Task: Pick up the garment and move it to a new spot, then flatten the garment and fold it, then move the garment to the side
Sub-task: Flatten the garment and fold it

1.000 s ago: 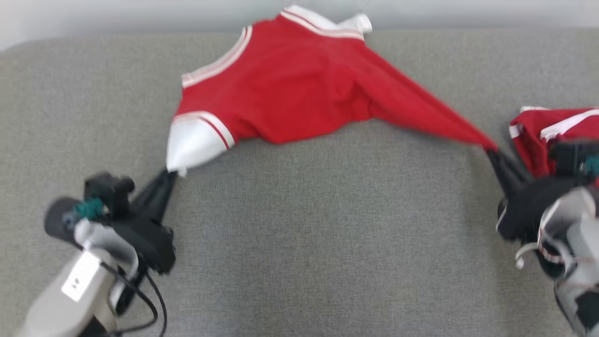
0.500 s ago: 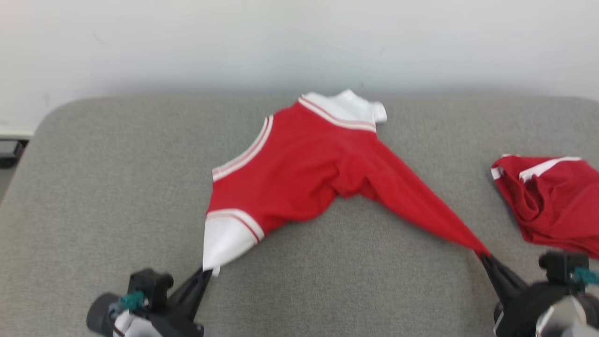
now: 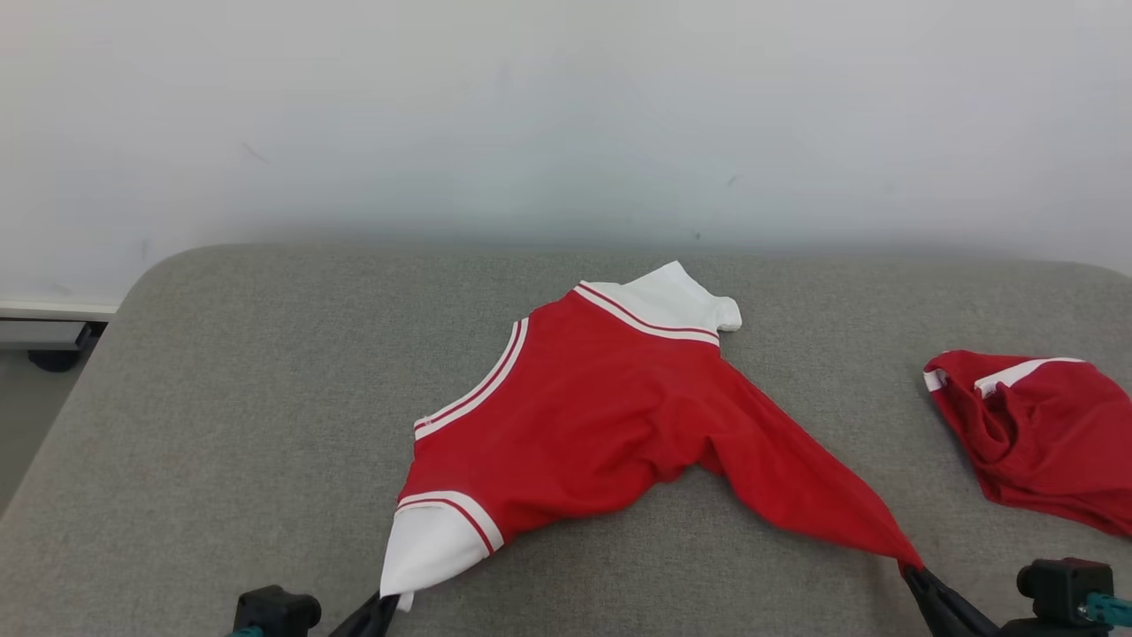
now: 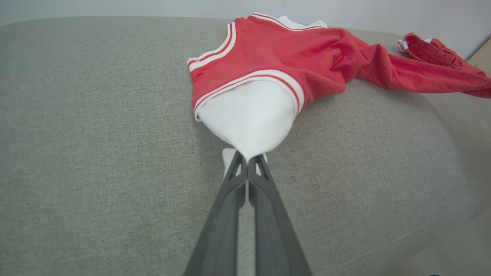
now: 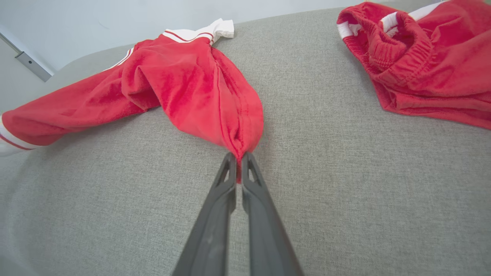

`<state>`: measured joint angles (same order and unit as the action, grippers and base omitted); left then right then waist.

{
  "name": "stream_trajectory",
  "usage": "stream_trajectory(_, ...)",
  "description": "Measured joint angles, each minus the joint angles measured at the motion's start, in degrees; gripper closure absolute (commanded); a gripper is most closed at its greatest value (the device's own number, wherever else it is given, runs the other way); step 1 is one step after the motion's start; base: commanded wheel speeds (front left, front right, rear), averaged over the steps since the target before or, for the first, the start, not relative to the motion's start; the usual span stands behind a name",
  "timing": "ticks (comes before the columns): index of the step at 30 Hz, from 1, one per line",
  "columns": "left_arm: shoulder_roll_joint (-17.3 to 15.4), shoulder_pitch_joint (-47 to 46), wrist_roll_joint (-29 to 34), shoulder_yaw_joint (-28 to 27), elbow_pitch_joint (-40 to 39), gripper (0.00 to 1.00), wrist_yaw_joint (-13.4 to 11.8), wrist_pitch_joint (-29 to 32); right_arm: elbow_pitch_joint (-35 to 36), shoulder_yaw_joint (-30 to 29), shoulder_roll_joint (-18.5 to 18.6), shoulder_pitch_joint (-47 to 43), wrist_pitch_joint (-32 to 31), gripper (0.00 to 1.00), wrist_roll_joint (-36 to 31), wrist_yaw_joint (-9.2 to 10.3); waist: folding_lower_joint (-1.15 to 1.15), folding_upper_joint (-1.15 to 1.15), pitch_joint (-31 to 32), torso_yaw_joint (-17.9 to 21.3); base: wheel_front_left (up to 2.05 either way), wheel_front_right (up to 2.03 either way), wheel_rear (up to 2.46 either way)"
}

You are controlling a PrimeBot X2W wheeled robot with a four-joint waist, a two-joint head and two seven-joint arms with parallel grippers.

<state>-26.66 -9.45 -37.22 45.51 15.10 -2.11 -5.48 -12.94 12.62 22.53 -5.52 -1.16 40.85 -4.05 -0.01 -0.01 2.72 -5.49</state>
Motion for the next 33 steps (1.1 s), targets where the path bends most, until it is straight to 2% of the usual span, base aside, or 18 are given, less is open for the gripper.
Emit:
stream_trajectory(2, 0.29, 0.01, -0.03, -0.22, -0.54, 1.0, -1.23, 0.16, 0.54, 0.51, 0.0, -0.13, -0.75, 1.0, -0.14, 0.57, 0.0, 0.0, -0.09, 0.08, 0.0, 0.0, 0.0)
stream_trajectory(8, 0.41, 0.23, 0.02, -0.37, -2.42, 1.0, -2.46, 1.03, 2.16, 0.81, 0.07, -2.38, -2.26, 1.0, -0.14, 1.67, 0.01, 0.0, -0.43, -0.06, 0.0, 0.0, 0.0)
stream_trajectory(19, 0.47, 0.91, 0.05, -0.66, -5.15, 1.0, -3.44, 2.98, 5.97, 0.7, 1.13, -2.23, -5.26, 1.0, -0.14, 3.57, 0.01, 0.01, -1.58, -1.63, 0.0, 0.0, 0.0)
stream_trajectory(33, 0.19, 2.29, -0.14, -0.25, -6.45, 1.0, -3.77, 5.97, 7.51, 0.92, 2.16, -2.87, -9.02, 1.0, 0.4, 4.41, 0.01, 0.01, -2.18, -1.77, 0.0, 0.0, 0.0)
